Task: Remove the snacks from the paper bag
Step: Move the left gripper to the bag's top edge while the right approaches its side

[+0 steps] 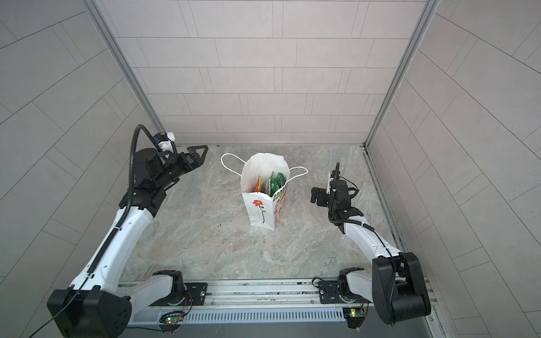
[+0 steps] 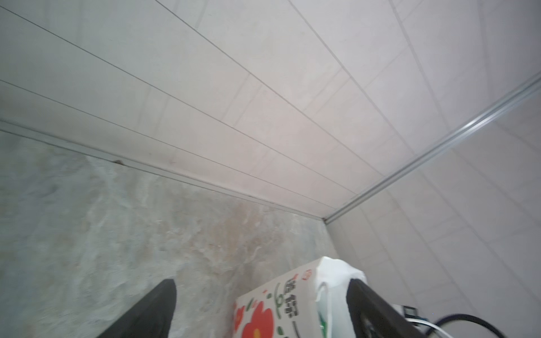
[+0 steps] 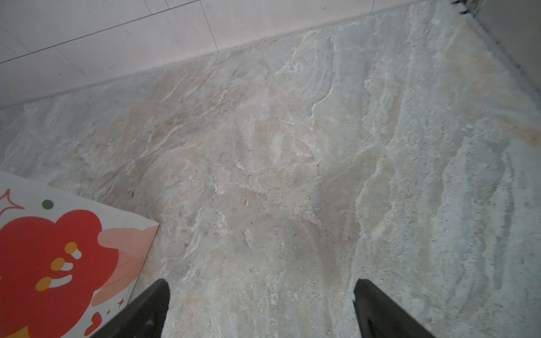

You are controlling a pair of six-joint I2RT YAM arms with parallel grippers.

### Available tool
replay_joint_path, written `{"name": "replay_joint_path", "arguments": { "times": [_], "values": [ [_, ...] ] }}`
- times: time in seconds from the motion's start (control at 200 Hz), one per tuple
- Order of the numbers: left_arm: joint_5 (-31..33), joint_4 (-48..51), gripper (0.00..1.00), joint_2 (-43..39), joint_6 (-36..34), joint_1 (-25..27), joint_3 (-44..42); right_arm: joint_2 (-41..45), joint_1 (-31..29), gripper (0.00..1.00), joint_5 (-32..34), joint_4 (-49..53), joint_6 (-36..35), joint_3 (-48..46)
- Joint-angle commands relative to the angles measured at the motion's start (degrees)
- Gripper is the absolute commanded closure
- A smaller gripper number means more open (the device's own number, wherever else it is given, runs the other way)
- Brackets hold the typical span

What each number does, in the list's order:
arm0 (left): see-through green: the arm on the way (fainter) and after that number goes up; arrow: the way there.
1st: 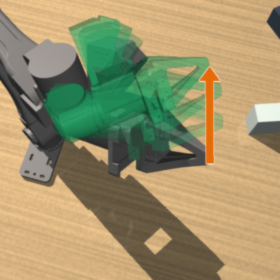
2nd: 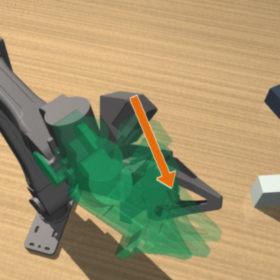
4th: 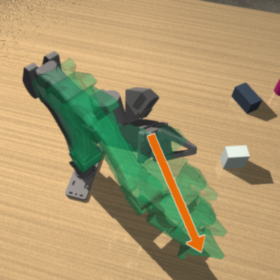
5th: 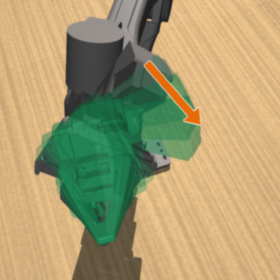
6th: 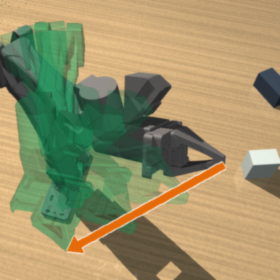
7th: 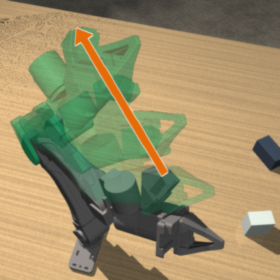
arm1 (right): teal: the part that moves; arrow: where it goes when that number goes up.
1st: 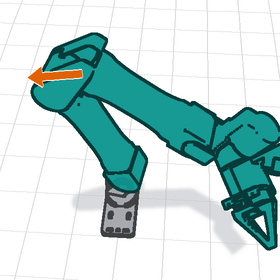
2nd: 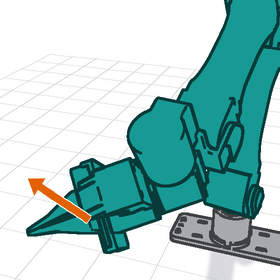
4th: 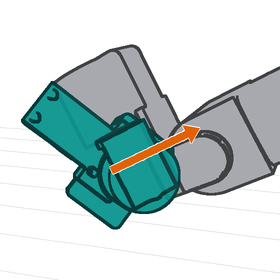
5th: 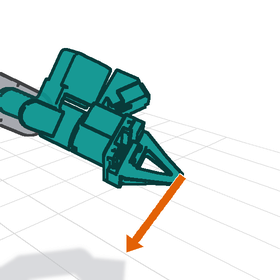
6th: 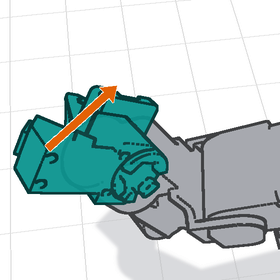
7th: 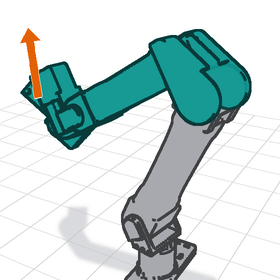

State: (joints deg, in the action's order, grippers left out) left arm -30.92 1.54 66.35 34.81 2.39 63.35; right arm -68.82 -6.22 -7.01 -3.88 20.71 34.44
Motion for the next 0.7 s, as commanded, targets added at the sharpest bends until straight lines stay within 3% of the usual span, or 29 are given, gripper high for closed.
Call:
{"name": "replay_joint_path", "arguments": {
  "times": [0.0,0.105,0.27,0.405,0.53,0.695],
  "values": [
    [-13.6,-2.9,0.13,4.5,4.8,1.2,2.0,-0.8,-1.1,0.01,-4.0,0.1,1.6,0.7],
    [-15.7,-2.2,0.16,6.2,3.7,4.1,4.1,-1.9,-2.4,0.01,-4.1,-0.7,1.9,0.5],
    [-9.9,2.7,0.23,6.4,0.8,5.5,4.9,-3.0,-3.6,0.01,-4.5,-1.8,2.9,0.2],
    [-10.1,1.9,0.34,7.2,1.0,6.3,5.0,-3.9,-5.1,0.01,-4.7,-2.4,3.4,0.3],
    [-10.1,0.4,0.5,7.8,1.7,6.9,5.0,-5.4,-6.4,0.01,-5.0,-2.6,3.6,0.7],
    [-10.6,-0.2,0.52,9.3,2.7,7.3,5.1,-6.8,-7.6,0.01,-5.3,-2.8,3.8,0.7]
  ]
}}
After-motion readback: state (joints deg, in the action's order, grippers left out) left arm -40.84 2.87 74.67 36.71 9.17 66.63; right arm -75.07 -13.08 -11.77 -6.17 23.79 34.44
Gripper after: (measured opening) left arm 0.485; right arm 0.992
